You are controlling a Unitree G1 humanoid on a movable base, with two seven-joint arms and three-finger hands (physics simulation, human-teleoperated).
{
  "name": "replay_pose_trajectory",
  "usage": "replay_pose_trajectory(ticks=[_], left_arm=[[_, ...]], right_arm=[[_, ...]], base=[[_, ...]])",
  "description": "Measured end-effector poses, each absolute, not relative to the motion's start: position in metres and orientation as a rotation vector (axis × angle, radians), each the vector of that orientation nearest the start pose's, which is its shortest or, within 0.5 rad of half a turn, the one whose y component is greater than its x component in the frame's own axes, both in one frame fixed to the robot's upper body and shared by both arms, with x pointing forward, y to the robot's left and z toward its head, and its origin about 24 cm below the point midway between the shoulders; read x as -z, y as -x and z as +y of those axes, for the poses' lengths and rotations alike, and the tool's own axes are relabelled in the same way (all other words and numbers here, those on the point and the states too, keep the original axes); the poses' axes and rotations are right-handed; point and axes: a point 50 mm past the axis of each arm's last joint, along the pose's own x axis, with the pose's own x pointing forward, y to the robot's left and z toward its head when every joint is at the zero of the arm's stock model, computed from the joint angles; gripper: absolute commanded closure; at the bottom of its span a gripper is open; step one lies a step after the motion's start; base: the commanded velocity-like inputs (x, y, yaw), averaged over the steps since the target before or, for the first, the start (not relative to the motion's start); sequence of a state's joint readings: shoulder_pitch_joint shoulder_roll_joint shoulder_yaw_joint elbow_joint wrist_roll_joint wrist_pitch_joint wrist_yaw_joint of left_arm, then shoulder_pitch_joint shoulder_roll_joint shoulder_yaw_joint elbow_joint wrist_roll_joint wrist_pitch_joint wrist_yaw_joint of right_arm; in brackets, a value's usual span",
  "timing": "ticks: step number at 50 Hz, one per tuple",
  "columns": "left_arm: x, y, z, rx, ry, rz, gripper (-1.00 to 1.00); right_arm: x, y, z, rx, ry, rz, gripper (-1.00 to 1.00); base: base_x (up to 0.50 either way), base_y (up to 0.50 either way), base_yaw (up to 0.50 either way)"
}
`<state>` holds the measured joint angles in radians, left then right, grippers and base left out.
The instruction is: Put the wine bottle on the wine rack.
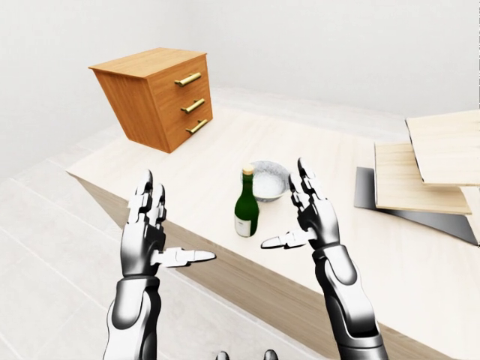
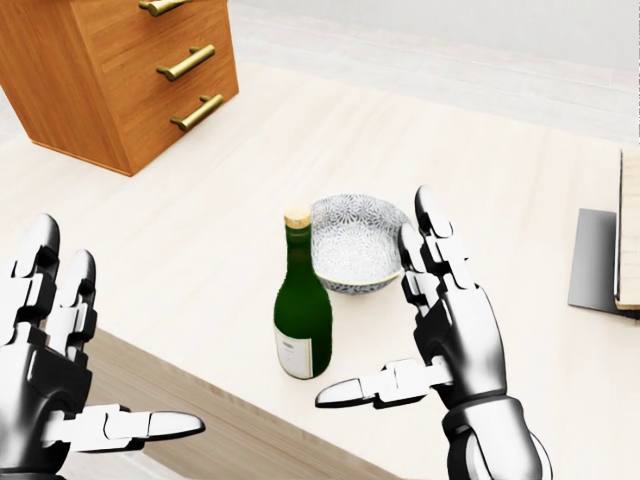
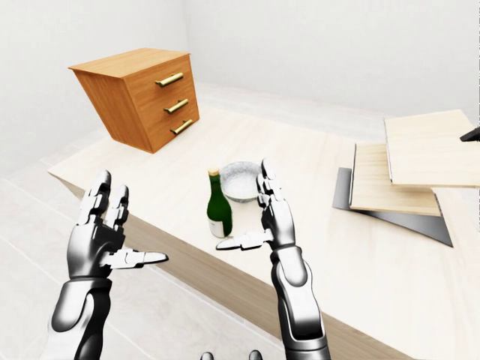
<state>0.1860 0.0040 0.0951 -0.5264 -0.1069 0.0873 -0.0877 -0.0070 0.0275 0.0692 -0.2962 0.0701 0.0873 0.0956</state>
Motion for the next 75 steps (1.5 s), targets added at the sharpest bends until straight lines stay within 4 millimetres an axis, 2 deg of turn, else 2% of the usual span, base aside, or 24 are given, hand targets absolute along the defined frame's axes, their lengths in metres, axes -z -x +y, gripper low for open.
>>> replay_pose_trajectory(ticks=[6,19,30,40,75], left_arm=[[-0.112,-0.208,0.176,-0.029,0.054,-0.259,-1.0],[-0.112,-0.207,0.176,-0.027,0.059,-0.256,-1.0],[-0.113,-0.207,0.177,-0.031,0.06,-0.263,-1.0],[-0.113,-0.207,0.177,-0.029,0.064,-0.263,-1.0],[-0.098,-0.209,0.18,-0.035,0.071,-0.196,-1.0]], right_arm=[[-0.103,-0.249,-0.123,-0.171,-0.089,-0.214,-1.0],[-0.099,-0.25,-0.124,-0.167,-0.087,-0.196,-1.0],[-0.096,-0.251,-0.121,-0.182,-0.084,-0.184,-1.0],[-0.098,-0.253,-0.12,-0.184,-0.077,-0.19,-1.0],[-0.09,-0.262,-0.112,-0.207,-0.077,-0.151,-1.0]], base=[[0.26,-0.34,0.0],[0.01,-0.01,0.0],[0.45,-0.07,0.0],[0.01,0.01,0.0],[0.08,-0.04,0.0]])
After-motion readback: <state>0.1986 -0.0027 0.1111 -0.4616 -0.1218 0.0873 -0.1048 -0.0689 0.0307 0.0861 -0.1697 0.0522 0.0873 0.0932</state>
